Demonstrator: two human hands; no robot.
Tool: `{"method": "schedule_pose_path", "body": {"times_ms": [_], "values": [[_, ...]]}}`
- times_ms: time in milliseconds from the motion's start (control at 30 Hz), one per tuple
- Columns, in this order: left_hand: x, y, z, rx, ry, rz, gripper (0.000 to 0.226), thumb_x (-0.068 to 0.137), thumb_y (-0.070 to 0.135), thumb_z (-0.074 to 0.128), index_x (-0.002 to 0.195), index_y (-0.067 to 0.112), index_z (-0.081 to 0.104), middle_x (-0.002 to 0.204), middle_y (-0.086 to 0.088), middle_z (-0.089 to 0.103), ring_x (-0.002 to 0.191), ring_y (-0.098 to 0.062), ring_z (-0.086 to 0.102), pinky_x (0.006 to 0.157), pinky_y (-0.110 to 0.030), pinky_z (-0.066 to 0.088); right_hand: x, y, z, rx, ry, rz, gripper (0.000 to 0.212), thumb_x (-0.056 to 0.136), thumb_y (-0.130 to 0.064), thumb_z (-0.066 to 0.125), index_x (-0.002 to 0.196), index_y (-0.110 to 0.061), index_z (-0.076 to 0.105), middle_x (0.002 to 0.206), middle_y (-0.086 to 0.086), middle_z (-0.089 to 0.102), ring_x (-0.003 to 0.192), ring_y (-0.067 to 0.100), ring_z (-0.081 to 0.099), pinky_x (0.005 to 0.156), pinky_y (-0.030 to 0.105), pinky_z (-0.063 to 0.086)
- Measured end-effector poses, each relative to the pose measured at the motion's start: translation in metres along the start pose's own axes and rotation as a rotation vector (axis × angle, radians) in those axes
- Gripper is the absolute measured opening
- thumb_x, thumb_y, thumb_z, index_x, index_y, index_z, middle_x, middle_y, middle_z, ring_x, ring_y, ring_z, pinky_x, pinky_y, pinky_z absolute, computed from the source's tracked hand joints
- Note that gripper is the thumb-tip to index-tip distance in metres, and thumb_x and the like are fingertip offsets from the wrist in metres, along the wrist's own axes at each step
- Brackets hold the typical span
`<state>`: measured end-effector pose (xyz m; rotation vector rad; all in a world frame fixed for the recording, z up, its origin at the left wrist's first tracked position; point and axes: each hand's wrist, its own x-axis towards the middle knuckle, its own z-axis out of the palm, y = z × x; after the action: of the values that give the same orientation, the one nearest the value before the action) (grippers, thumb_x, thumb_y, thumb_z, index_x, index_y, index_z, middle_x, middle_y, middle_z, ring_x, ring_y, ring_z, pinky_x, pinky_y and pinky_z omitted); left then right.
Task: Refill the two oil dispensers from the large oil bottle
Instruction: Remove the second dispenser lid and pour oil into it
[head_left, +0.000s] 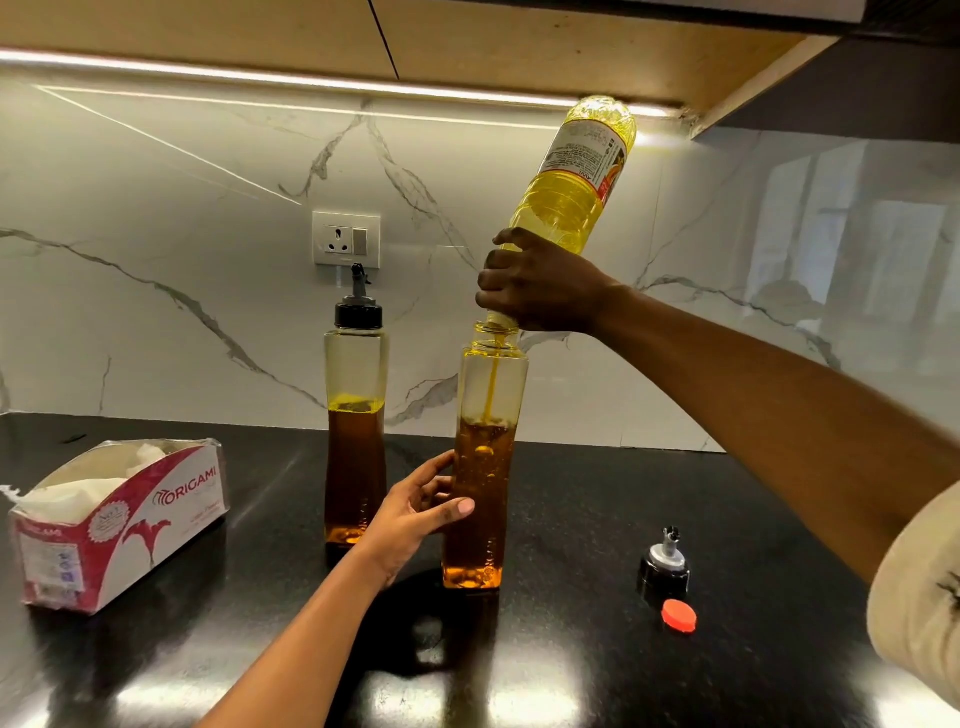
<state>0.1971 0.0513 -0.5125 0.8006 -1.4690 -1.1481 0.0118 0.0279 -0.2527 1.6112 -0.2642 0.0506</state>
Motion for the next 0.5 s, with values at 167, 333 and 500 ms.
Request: {"method": "schedule_pose_path", "body": {"times_ms": [167, 333, 500], "values": [[0.0004, -0.0006, -0.0001, 0.006, 0.001, 0.003, 0.094, 0.047, 0.053, 0.09, 0.13, 0.034, 0.05, 0.109, -0.001, 0.071, 0.108, -0.019, 0.066, 0.085, -0.027, 0.054, 0.0003, 0.0001, 0.0009, -0.016, 0.012, -0.004, 0.014, 0.084, -0.031, 0.063, 0.093, -0.021, 0.066, 0.089, -0.005, 0.069, 0.089, 0.016, 0.066, 0.092, 0.036, 0.047], [0.0006, 0.0, 0.0002, 0.007, 0.002, -0.006, 0.094, 0.045, 0.055, 0.09, 0.128, 0.036, 0.05, 0.109, 0.0, 0.071, 0.108, -0.017, 0.066, 0.084, -0.026, 0.054, 0.0005, 0.0004, 0.001, -0.035, 0.002, -0.012, 0.015, 0.084, -0.032, 0.063, 0.095, -0.022, 0.066, 0.089, -0.005, 0.069, 0.09, 0.016, 0.066, 0.093, 0.036, 0.046], [0.0, 0.0004, 0.0002, 0.003, -0.005, -0.002, 0.094, 0.046, 0.054, 0.09, 0.129, 0.034, 0.05, 0.108, -0.001, 0.071, 0.107, -0.017, 0.066, 0.081, -0.024, 0.054, 0.0002, 0.0007, 0.0006, -0.042, -0.003, -0.012, 0.016, 0.083, -0.033, 0.065, 0.095, -0.023, 0.066, 0.09, -0.006, 0.069, 0.091, 0.015, 0.066, 0.093, 0.035, 0.046]]}}
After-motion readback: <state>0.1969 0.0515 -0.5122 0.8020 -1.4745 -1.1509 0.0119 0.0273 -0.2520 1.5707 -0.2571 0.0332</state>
